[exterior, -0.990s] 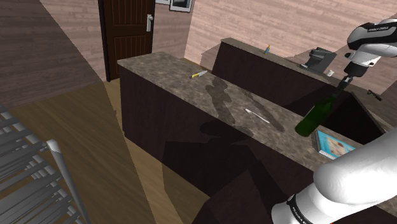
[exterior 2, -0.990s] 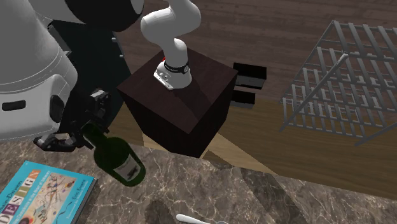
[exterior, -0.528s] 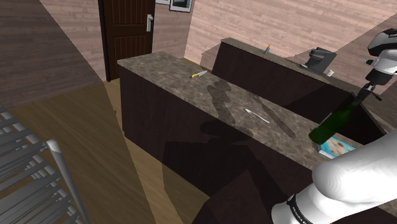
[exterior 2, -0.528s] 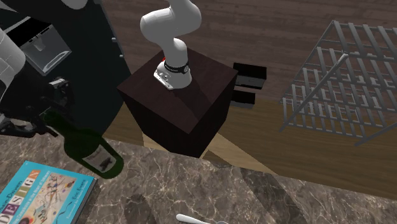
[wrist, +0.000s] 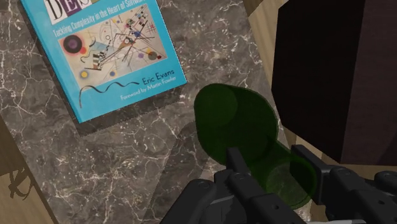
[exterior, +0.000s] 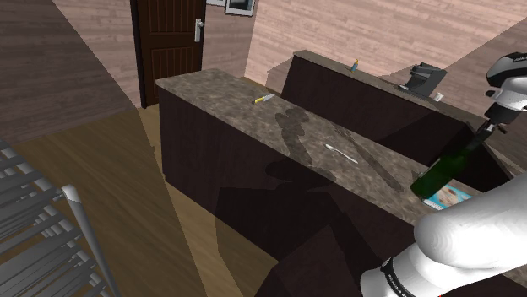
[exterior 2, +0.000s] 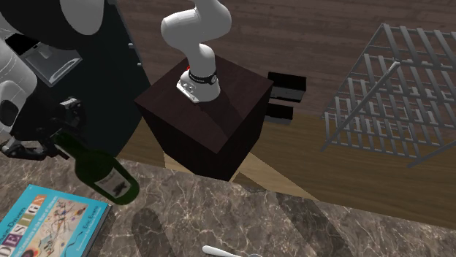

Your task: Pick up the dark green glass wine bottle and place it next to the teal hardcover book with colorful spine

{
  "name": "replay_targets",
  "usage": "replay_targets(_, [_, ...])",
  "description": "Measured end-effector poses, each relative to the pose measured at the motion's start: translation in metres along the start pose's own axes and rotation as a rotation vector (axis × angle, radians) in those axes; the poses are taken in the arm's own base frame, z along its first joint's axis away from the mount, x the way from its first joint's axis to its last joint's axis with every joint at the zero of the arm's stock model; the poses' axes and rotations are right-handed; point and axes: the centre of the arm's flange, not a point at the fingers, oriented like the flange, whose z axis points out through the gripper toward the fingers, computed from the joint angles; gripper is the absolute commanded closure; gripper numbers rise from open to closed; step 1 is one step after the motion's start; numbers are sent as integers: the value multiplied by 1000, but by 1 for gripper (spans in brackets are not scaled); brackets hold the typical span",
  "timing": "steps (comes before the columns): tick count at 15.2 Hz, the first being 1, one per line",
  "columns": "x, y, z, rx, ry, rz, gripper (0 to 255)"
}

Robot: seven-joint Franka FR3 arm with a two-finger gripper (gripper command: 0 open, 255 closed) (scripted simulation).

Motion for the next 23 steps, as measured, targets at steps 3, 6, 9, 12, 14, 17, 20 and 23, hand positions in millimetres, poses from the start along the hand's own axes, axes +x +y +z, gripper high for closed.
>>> replay_targets(3, [0, 0, 15, 0, 0, 0, 255])
replay_targets(6, [1, 0, 31, 0, 0, 0, 255])
replay_targets(9, [3, -1, 50, 0, 0, 0, 255])
replay_targets(12, [3, -2, 55, 0, 0, 0, 255])
replay_targets(14, [3, -2, 56, 0, 0, 0, 255])
replay_targets(17, [3, -2, 56, 0, 0, 0, 0])
replay_targets(20, [3, -2, 56, -1, 0, 0, 0])
replay_targets(23, [3, -2, 56, -1, 0, 0, 0])
